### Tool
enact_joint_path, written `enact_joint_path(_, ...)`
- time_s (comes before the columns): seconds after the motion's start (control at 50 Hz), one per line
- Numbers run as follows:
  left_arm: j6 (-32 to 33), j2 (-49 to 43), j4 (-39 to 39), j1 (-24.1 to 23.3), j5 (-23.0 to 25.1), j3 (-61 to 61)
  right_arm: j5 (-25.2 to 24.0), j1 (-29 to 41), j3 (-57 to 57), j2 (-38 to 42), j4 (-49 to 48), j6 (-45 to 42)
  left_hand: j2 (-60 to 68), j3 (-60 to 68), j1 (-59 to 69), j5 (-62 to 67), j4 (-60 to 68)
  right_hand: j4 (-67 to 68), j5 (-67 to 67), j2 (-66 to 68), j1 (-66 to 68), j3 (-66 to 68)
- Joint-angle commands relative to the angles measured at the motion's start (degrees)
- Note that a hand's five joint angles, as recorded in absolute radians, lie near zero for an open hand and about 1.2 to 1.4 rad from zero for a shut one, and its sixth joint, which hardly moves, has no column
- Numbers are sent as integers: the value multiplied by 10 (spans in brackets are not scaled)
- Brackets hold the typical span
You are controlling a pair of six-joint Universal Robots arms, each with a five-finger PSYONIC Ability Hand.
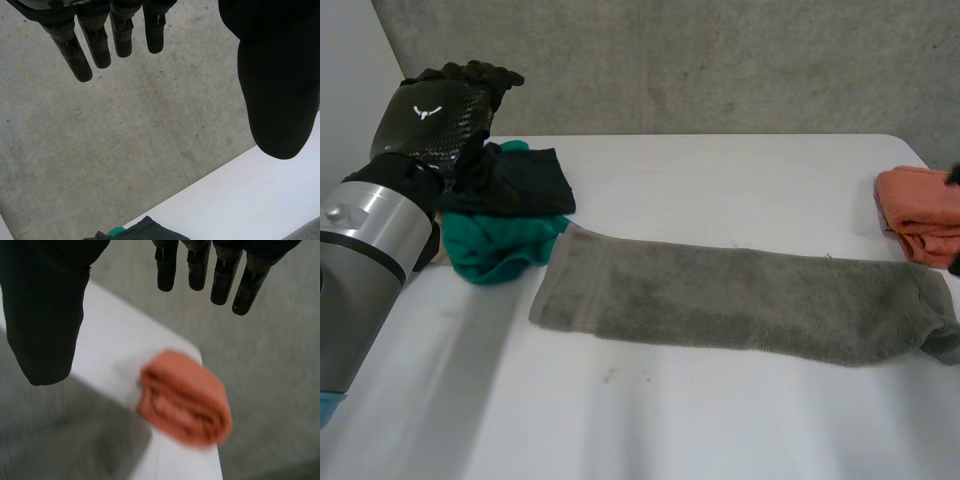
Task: Fold the laundry.
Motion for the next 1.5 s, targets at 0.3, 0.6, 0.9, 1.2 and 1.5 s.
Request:
enact_joint_path(0.3,1,-13,20,-7,1,-11,-105,-134,102,146,-135,24,-18,-20,-18,-26,-17,10,4,16,32,22)
enact_joint_path(0.6,3,-26,21,-14,2,-11,-108,-135,89,182,-133,22,-17,-18,-16,-25,-16,91,85,97,113,103)
enact_joint_path(0.9,4,-24,21,-14,2,-10,-111,-183,49,177,-118,-70,-18,-20,-18,-26,-17,665,660,672,688,678)
enact_joint_path(1.2,8,-21,21,-11,2,-9,-75,48,-46,130,-157,-212,-18,-20,-18,-26,-17,665,660,672,688,678)
enact_joint_path(1.5,8,-19,21,3,0,-12,-188,420,-87,284,-357,-266,-18,-20,-18,-26,-17,665,660,672,688,678)
